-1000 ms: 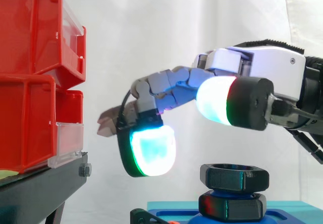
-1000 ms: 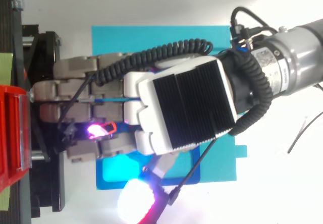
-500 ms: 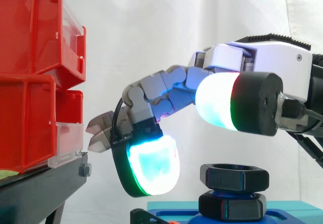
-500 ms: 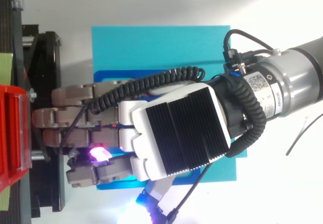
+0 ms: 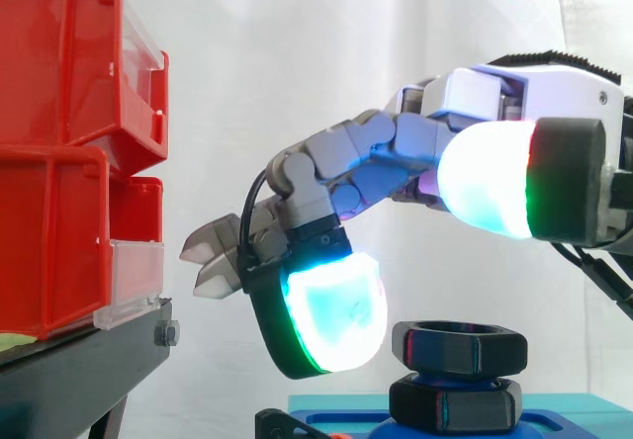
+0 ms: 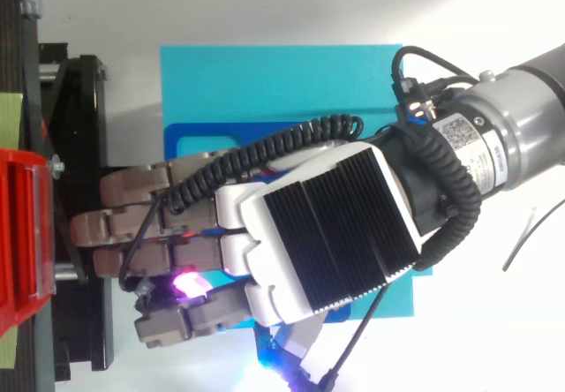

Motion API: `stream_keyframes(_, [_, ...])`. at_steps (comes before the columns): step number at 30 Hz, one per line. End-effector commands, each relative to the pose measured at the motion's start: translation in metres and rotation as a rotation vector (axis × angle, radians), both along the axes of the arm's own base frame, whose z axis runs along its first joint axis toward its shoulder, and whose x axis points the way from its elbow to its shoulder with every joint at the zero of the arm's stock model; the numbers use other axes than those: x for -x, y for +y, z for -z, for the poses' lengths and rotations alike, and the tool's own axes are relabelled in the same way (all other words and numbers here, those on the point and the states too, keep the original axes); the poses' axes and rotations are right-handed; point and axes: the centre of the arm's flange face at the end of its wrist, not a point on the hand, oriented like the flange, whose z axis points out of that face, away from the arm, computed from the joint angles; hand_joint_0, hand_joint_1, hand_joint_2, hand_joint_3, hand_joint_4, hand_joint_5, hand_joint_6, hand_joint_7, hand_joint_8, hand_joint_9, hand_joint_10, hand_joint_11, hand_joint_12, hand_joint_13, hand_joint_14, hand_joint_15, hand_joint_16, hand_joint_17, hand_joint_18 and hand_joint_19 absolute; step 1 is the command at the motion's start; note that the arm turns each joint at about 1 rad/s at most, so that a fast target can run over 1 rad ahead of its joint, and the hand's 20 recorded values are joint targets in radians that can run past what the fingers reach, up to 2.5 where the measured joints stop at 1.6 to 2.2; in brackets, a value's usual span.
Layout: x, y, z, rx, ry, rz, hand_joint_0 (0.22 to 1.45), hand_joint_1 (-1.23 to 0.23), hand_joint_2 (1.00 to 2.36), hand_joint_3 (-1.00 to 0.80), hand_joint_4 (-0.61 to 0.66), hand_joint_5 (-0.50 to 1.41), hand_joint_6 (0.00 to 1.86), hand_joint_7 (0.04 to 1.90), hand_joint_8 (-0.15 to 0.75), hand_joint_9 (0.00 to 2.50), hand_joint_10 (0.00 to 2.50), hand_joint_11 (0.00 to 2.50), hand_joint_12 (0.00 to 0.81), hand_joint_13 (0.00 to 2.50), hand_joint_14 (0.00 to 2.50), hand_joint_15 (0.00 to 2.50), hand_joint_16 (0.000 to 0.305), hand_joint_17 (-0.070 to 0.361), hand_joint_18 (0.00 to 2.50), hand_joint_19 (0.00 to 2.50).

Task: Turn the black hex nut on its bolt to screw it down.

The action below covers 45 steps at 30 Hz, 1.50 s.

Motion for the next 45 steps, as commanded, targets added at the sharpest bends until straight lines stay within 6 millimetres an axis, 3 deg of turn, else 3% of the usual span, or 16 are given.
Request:
stream_keyframes(1, [0.001,-0.002,-0.001,0.004,-0.002,-0.018,0.50,-0.09,1.00,-0.50,0.11,-0.02,0.65,1.39,0.245,0.71,0.00,0.05,0.316,0.55,0.00,0.01,0.056,0.125,0.51,0.27])
stream_keyframes(29, [0.005,-0.030,0.004,0.011,0.004,-0.003,0.50,-0.11,1.00,-0.50,0.13,-0.02,0.65,1.40,0.249,0.74,0.00,0.06,0.315,0.56,0.00,0.02,0.056,0.125,0.53,0.28])
stream_keyframes(33, [0.011,-0.032,0.017,0.011,0.026,-0.002,0.50,-0.11,1.00,-0.50,0.13,-0.02,0.65,1.40,0.249,0.74,0.00,0.05,0.316,0.56,0.00,0.01,0.055,0.125,0.53,0.28])
stream_keyframes(45, [0.011,-0.030,0.018,0.012,0.029,-0.003,0.50,-0.11,1.00,-0.50,0.12,-0.02,0.64,1.40,0.253,0.74,0.00,0.06,0.315,0.57,0.00,0.01,0.056,0.125,0.53,0.28])
